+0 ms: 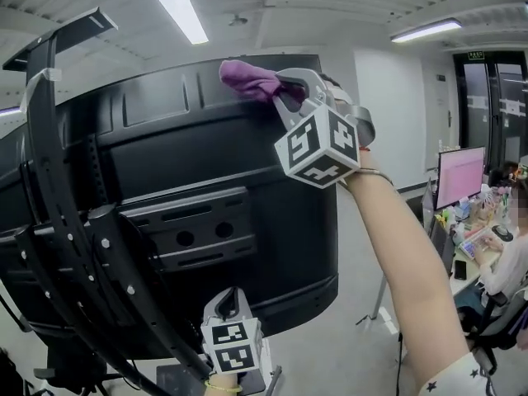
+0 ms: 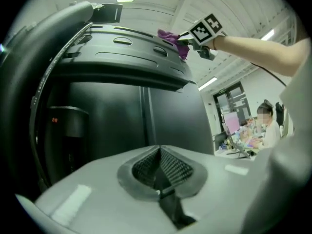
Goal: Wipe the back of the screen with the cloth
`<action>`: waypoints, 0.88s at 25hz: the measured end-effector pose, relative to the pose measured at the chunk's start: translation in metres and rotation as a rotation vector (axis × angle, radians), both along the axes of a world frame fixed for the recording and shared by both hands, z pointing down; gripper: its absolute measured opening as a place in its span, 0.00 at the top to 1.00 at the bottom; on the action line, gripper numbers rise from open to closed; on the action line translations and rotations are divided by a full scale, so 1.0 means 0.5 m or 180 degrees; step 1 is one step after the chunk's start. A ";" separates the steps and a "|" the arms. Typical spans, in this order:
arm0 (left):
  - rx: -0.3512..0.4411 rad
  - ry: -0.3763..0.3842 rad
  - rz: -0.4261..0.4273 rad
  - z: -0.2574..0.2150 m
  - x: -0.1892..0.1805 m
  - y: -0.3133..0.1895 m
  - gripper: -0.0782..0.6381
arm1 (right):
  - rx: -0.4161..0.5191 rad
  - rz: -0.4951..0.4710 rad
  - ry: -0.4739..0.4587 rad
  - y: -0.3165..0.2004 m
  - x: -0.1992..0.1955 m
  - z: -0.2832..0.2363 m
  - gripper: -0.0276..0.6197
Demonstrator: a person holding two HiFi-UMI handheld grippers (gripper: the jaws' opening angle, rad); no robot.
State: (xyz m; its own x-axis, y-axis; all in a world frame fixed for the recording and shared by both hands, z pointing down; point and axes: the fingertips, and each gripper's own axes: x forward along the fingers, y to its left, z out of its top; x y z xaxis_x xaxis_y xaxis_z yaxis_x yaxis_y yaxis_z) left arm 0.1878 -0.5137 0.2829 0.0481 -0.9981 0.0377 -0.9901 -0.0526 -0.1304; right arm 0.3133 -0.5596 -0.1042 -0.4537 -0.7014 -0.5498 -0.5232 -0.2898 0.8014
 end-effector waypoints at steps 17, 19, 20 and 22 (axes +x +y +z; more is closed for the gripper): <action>0.0035 0.0119 -0.0135 0.045 0.012 0.010 0.88 | -0.0533 -0.0076 0.0451 -0.048 -0.013 0.373 0.89; 0.0037 0.0124 -0.0095 0.062 0.019 0.006 0.88 | -0.0686 -0.0083 0.0443 -0.048 -0.006 0.451 0.89; 0.0020 0.0138 -0.0080 0.072 0.021 0.004 0.88 | -0.0769 -0.0090 0.0458 -0.048 -0.006 0.492 0.89; -0.0027 0.0183 -0.0075 0.093 0.022 0.000 0.88 | -0.0909 -0.0136 0.0482 -0.046 -0.011 0.571 0.89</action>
State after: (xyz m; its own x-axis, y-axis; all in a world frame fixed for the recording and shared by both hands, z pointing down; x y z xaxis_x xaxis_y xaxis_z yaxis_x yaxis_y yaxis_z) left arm 0.1990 -0.5135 0.3292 0.0268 -0.9987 0.0439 -0.9969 -0.0300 -0.0728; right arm 0.3079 -0.5826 0.1814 -0.5478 -0.7960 -0.2575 -0.3985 -0.0223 0.9169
